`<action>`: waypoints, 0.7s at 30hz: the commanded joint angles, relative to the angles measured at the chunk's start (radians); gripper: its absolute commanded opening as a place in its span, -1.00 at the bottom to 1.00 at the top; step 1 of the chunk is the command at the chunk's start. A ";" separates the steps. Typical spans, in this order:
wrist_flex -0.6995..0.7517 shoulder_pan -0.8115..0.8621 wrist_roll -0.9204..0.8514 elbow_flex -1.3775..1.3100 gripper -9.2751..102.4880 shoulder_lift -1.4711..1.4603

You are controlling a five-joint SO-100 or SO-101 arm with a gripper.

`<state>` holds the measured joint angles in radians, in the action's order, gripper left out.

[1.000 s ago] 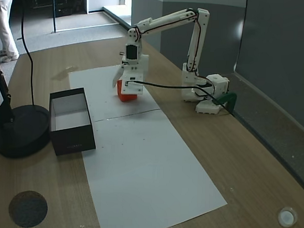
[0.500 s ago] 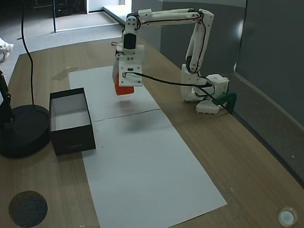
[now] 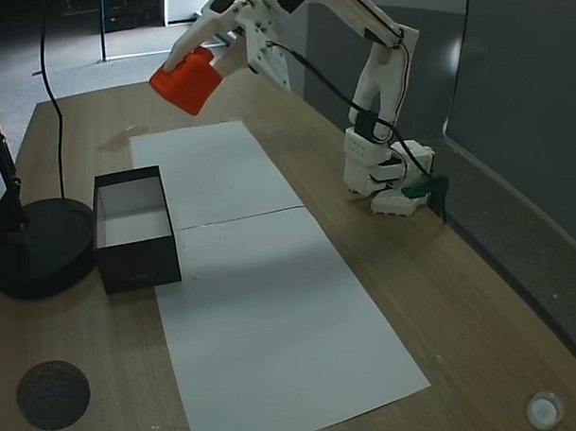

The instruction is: Grab a orange square and put it in the box.

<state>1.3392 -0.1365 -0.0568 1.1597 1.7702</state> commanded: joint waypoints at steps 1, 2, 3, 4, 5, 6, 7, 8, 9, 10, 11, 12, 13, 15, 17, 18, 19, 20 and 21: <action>-0.057 0.008 0.002 -0.063 -0.76 -0.081; -0.072 0.015 0.006 -0.063 -0.76 -0.110; -0.091 0.018 0.003 -0.063 -0.76 -0.138; -0.109 0.026 0.003 -0.063 -0.76 -0.164; -0.129 0.040 0.003 -0.063 -0.76 -0.190; -0.150 0.051 0.003 -0.063 -0.76 -0.216; -0.169 0.061 0.003 -0.063 -0.76 -0.241; -0.184 0.074 0.003 -0.063 -0.76 -0.264; -0.195 0.087 0.002 -0.063 -0.76 -0.287; -0.204 0.098 0.002 -0.063 -0.76 -0.310; -0.210 0.107 0.002 -0.063 -0.76 -0.331; -0.216 0.115 0.002 -0.063 -0.76 -0.353; -0.222 0.123 0.002 -0.063 -0.76 -0.373; -0.233 0.133 0.002 -0.063 -0.76 -0.410; -0.235 0.135 0.002 -0.063 -0.69 -0.442; -0.230 0.137 0.008 -0.063 -0.60 -0.451; -0.222 0.137 0.009 -0.063 -0.49 -0.460; -0.215 0.137 0.011 -0.063 -0.37 -0.465; -0.204 0.135 0.009 -0.063 -0.27 -0.468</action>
<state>1.1321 0.0000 -0.0537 1.1597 1.2747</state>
